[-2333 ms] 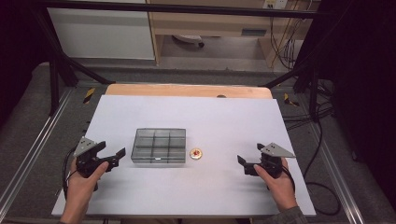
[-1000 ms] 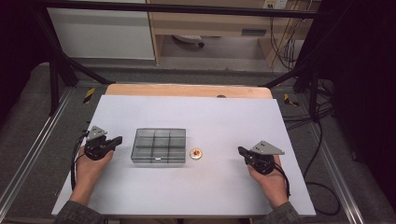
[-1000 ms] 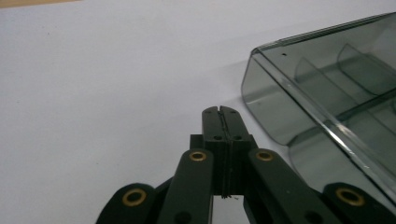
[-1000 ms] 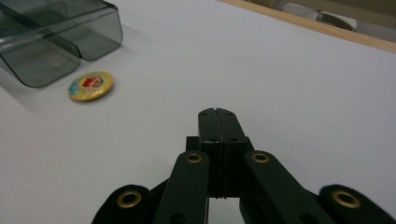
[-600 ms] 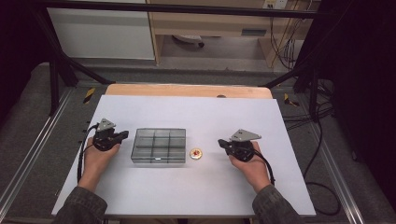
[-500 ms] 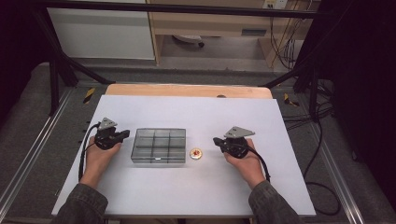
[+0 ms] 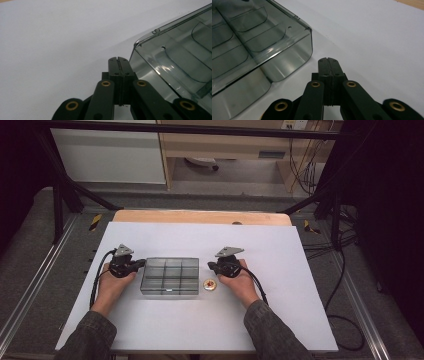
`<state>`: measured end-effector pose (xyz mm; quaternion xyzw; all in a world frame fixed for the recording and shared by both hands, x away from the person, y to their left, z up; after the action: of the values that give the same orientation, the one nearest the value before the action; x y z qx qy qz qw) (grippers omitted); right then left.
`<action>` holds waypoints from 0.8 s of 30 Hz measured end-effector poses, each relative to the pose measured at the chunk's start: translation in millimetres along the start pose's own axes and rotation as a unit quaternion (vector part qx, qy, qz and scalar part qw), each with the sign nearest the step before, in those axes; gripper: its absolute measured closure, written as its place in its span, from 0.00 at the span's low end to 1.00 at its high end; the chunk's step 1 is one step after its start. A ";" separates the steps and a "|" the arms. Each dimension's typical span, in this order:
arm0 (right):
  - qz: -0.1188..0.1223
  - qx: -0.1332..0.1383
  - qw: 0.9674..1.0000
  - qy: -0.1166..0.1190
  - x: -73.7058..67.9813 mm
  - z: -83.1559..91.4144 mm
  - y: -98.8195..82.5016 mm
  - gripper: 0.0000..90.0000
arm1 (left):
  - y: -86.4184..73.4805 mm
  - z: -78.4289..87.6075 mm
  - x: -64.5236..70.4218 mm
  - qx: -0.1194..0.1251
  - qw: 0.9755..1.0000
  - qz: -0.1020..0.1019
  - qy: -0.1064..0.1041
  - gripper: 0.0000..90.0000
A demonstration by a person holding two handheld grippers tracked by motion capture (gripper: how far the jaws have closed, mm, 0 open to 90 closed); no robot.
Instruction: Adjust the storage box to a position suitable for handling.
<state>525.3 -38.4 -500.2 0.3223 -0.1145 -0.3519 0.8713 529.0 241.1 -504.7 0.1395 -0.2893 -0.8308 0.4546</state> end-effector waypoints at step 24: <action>0.035 -0.035 0.999 -0.006 -6.4 -32.8 20.8 1.00 | 5.5 -9.7 1.7 -0.012 1.000 -0.027 -0.001 1.00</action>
<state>545.9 -6.9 -511.9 0.2849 -0.1189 -0.3270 0.8932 536.5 234.0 -509.1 0.1411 -0.2761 -0.8460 0.4337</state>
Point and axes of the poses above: each handheld gripper's, and its own axes: z roughly backward along the jaws, y roughly out of its top, x roughly to its right, the point moved 9 cm from there along -z, roughly forward along the jaws, and after that the axes turned 14 degrees about -x, right-handed, at the moved point
